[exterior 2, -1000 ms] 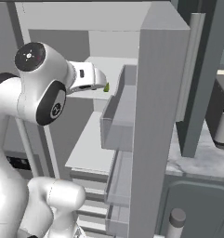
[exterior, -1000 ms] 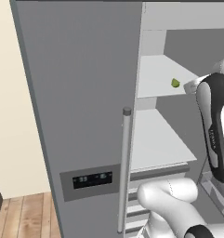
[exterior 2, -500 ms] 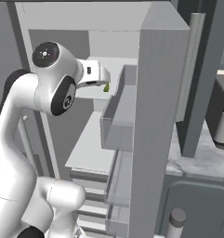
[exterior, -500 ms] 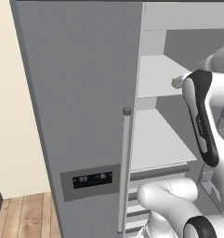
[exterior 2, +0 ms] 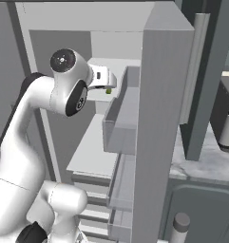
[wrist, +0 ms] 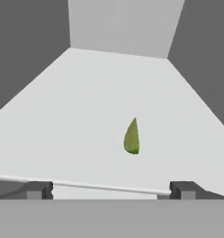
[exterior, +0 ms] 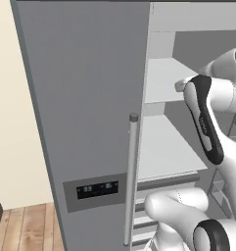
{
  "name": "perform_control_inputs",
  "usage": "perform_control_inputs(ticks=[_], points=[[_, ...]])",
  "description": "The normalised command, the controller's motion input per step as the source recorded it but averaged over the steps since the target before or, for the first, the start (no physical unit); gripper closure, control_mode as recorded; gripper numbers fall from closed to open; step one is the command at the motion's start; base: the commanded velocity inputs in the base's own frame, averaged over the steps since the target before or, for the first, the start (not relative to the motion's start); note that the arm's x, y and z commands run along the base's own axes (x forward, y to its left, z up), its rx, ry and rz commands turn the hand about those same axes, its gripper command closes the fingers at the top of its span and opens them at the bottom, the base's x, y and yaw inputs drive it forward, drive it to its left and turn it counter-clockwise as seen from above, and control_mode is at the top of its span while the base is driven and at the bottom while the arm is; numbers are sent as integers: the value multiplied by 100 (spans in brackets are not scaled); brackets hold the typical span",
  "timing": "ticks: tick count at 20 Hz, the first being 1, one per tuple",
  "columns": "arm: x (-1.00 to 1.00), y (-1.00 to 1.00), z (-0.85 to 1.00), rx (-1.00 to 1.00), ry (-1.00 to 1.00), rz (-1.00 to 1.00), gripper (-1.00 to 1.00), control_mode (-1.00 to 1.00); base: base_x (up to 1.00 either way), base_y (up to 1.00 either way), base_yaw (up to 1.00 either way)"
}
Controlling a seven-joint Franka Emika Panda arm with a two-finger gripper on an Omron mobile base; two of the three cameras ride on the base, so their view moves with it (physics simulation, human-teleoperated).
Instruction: There is a bowl on the dining counter. Grab a lemon wedge from the fridge and place it in the bowl. Then get the liquor bottle and glass cup from the cabinet and place them next to the bowl.
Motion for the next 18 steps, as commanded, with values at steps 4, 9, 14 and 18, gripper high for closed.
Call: perform_control_inputs(ticks=[4,9,14,18], points=[[36,-2,0,1,0,-4,-100,-100,0,0,0],[25,-11,-6,0,1,-6,-100,-100,0,0,0],[4,-9,-18,0,0,-5,-100,-100,0,0,0],[1,-2,-19,0,0,-4,-100,-100,0,0,0]])
